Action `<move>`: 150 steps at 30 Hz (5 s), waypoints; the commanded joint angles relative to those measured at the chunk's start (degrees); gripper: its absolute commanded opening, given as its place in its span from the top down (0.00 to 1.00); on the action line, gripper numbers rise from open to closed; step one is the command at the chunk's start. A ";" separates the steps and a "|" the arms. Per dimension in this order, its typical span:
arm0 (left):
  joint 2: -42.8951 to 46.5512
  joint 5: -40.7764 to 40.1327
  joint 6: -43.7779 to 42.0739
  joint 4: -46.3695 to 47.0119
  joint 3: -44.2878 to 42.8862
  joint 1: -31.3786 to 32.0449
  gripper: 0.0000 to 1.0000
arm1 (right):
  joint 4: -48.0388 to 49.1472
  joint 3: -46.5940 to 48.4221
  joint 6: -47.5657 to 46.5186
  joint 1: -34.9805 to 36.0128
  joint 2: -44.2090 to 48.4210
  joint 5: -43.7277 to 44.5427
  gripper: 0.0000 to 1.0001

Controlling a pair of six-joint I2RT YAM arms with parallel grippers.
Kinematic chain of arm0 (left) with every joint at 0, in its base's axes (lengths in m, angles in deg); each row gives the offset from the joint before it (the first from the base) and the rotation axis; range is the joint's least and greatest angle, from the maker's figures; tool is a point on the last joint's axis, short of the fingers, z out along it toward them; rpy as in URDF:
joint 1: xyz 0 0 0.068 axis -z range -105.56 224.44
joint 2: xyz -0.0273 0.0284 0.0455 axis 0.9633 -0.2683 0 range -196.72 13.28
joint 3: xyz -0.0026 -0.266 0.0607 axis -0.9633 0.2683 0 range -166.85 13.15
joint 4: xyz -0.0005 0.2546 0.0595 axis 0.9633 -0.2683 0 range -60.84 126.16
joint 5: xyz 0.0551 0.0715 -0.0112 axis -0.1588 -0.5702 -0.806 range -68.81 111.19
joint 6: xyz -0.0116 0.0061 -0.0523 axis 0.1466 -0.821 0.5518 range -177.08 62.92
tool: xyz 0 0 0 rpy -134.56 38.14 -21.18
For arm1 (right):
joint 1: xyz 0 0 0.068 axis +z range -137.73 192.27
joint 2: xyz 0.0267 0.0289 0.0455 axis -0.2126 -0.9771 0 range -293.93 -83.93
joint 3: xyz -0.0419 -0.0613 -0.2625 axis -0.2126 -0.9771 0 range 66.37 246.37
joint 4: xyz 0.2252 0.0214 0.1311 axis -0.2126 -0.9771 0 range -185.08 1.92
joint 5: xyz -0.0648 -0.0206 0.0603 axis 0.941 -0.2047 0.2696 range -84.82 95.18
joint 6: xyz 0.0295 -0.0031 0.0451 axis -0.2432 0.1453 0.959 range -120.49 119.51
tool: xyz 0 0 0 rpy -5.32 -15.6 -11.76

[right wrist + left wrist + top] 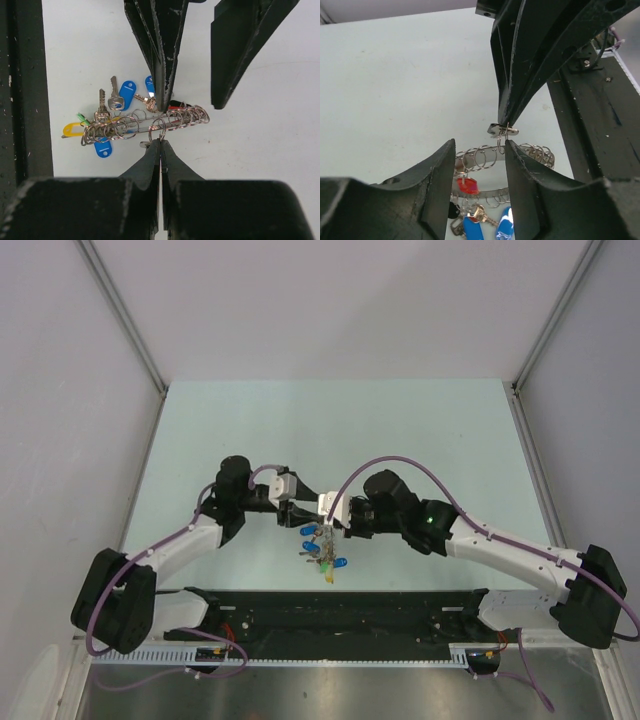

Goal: Put the keys on the keyring

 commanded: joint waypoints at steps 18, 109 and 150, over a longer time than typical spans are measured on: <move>-4.80 4.81 -7.55 -14.07 -6.73 3.31 0.61 | 1.05 2.38 -0.68 0.77 1.01 -0.98 1.00; 2.59 -5.73 1.51 -3.33 1.28 5.50 0.50 | 2.01 0.62 -2.00 1.65 3.91 2.71 1.00; 1.70 -11.08 7.64 4.55 2.40 8.14 1.00 | -1.85 0.18 1.95 2.26 4.96 4.99 1.00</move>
